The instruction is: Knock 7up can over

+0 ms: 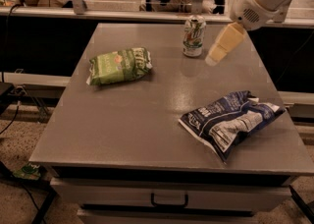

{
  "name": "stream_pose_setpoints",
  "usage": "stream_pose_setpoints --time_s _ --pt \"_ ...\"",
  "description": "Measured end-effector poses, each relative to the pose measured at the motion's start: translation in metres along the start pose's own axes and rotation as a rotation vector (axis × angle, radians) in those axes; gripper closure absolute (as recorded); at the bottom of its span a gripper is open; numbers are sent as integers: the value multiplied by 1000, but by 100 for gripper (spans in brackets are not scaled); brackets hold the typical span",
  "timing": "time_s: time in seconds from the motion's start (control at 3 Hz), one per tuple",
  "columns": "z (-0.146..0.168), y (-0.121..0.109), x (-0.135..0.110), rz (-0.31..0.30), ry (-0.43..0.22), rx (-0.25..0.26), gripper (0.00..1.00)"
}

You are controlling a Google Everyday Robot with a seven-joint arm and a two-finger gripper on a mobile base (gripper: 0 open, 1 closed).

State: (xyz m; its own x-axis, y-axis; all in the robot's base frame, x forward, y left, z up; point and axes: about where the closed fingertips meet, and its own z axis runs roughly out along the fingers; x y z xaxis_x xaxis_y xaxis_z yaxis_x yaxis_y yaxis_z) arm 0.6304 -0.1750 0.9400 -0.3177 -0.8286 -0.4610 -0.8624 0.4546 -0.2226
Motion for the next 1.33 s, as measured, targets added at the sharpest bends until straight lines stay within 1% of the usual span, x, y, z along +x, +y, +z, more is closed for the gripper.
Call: stream_pose_setpoints --time_s 0.33,0.67,1.0,1.33 --pt "29 -36 -18 136 -72 -4 0" --pt "47 -55 -25 209 -114 -22 0" --pt "68 -72 -37 266 -143 -8 0" --pt "82 -81 -46 289 -159 20 0"
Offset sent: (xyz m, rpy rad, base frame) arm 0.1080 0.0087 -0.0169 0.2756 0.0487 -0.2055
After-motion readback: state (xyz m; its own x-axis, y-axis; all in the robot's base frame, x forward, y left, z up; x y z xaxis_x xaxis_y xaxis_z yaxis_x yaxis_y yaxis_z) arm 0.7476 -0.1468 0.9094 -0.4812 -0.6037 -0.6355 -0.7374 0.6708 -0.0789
